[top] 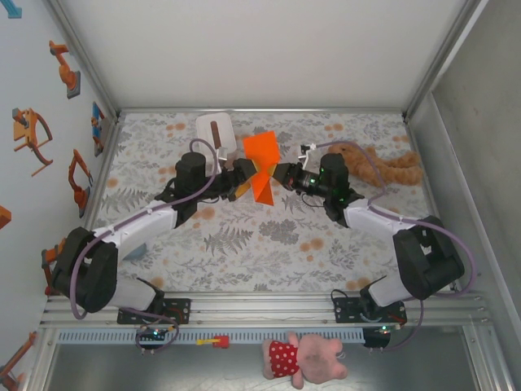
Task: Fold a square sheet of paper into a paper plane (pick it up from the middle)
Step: Turn over the paper at the center of the table.
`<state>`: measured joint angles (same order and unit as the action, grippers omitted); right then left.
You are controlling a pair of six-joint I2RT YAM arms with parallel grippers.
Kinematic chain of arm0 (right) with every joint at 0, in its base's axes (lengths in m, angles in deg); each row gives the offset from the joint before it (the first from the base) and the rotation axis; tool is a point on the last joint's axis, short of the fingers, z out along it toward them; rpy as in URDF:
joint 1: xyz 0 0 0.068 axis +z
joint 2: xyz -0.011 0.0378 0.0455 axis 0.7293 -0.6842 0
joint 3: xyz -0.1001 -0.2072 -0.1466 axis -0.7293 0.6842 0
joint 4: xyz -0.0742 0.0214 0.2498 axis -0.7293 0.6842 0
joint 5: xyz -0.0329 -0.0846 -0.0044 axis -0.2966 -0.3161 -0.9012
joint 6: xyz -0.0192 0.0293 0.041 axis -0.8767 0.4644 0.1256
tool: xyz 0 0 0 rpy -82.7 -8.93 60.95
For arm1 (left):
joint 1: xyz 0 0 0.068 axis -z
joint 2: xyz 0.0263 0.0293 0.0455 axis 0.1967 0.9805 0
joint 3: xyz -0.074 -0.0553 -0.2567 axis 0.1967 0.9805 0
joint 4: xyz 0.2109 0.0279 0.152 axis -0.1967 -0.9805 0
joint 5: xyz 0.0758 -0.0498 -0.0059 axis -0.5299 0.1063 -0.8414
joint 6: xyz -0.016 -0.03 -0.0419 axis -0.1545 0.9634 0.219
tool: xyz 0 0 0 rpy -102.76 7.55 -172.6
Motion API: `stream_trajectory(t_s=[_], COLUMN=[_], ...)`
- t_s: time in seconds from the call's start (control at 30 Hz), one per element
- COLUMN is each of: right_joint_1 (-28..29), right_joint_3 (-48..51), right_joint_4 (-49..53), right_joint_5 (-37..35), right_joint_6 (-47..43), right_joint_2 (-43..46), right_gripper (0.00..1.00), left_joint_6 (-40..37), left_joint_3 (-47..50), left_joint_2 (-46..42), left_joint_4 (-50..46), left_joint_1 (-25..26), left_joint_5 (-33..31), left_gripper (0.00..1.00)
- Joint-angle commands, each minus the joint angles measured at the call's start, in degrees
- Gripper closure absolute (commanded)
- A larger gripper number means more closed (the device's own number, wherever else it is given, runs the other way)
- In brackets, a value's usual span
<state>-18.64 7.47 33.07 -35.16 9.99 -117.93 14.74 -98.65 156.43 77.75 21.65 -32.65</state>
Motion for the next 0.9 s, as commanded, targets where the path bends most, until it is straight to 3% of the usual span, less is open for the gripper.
stream_trajectory(t_s=[0.0,0.3,0.6,0.77,0.87], right_joint_1=[-0.4,-0.9,-1.5,-2.3,-3.6], right_joint_3=[-2.0,-2.4,-2.2,-1.4,-0.1], right_joint_4=[-3.4,-3.7,-3.7,-3.7,-2.9], right_joint_5=[2.5,4.1,4.4,4.5,3.8], right_joint_6=[2.7,4.6,5.3,5.5,5.2], right_joint_2=[0.5,-0.7,-1.7,-1.4,-1.1], right_gripper=[1.0,1.0,1.0,0.88,0.77], left_joint_6=[0.9,-0.3,-1.7,-3.2,-5.4], left_joint_3=[-0.5,-1.1,-1.7,-2.6,-3.3], left_joint_2=[0.6,0.5,1.1,1.1,0.8], left_joint_4=[4.4,4.6,2.4,-0.8,-4.7], left_joint_1=[0.3,0.2,0.0,-0.3,-0.5], left_joint_5=[3.1,3.4,2.9,2.2,0.8], left_gripper=[0.14,0.46,0.7,0.86,0.89])
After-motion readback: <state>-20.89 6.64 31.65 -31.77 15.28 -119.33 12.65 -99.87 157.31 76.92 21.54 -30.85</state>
